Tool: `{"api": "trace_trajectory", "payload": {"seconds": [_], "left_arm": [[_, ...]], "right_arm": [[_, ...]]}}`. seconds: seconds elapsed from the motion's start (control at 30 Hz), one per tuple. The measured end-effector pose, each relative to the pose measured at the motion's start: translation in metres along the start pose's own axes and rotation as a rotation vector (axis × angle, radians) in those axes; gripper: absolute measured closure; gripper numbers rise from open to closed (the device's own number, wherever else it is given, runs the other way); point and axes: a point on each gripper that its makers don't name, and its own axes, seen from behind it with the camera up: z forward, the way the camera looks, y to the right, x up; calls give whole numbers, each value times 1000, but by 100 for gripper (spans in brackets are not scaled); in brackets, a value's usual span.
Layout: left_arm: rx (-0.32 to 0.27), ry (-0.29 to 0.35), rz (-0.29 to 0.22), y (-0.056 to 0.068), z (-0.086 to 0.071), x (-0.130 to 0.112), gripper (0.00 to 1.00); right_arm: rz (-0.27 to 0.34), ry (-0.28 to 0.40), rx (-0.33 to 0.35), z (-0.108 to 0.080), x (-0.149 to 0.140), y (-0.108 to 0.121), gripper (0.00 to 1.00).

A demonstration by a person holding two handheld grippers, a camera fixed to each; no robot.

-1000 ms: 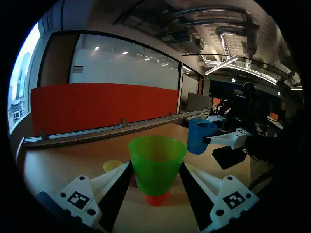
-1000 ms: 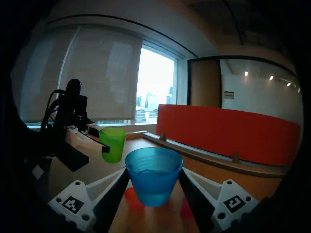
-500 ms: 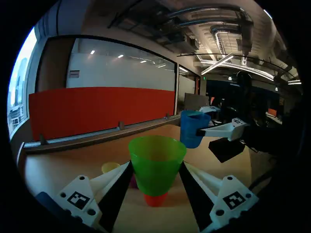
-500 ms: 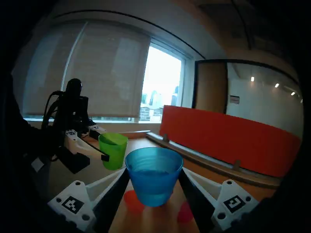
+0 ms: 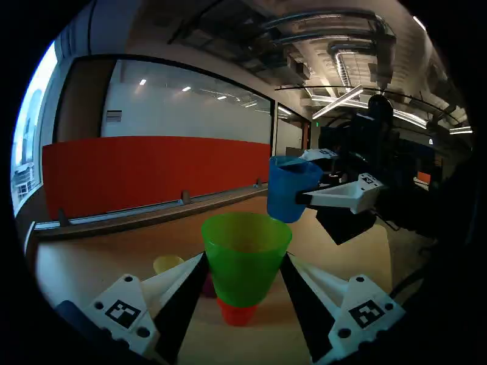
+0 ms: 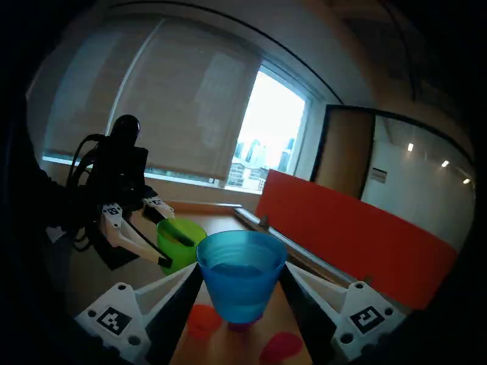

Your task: Pour water

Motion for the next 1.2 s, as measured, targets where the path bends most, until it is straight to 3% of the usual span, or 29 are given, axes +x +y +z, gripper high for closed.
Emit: {"api": "trace_trajectory", "payload": {"seconds": [1.2], "left_arm": [[-49,12,7,15,14,4,19]], "right_arm": [[-359,-43,55,27,45,14,12]]}}
